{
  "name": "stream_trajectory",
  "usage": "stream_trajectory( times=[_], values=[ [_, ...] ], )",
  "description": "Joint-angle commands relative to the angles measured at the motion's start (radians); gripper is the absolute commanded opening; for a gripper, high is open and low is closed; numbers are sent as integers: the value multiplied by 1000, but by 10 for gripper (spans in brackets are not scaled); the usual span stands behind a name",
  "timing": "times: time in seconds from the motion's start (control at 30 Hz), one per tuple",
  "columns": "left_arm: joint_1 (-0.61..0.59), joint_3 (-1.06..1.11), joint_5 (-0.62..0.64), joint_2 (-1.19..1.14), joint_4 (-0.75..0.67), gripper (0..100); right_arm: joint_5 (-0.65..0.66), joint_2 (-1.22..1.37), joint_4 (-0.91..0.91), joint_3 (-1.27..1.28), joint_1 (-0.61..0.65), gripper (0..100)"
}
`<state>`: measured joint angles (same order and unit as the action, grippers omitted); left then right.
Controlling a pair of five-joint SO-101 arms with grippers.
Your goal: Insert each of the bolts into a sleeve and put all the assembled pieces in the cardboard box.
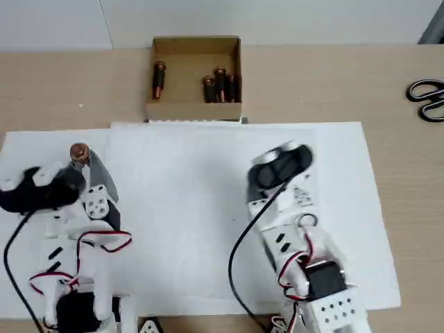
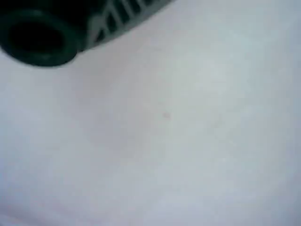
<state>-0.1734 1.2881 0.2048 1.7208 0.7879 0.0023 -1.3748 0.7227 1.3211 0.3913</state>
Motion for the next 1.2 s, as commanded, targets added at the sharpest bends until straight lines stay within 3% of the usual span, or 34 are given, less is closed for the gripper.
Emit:
stream_trajectory(
  times=[0.0,0.17,0.4,0.8,1.17],
  values=[
    [0,62,8,97,-69,6,12,-12,-160,60,74,3],
    [9,150,34,92,-184,6,15,-12,-298,144,205,3],
    [209,219,180,92,-224,6,112,-12,-394,250,332,3],
    [433,220,321,89,-222,6,112,-12,-430,252,340,3],
    [526,220,325,87,-201,6,112,-12,-430,252,340,3]
  ],
)
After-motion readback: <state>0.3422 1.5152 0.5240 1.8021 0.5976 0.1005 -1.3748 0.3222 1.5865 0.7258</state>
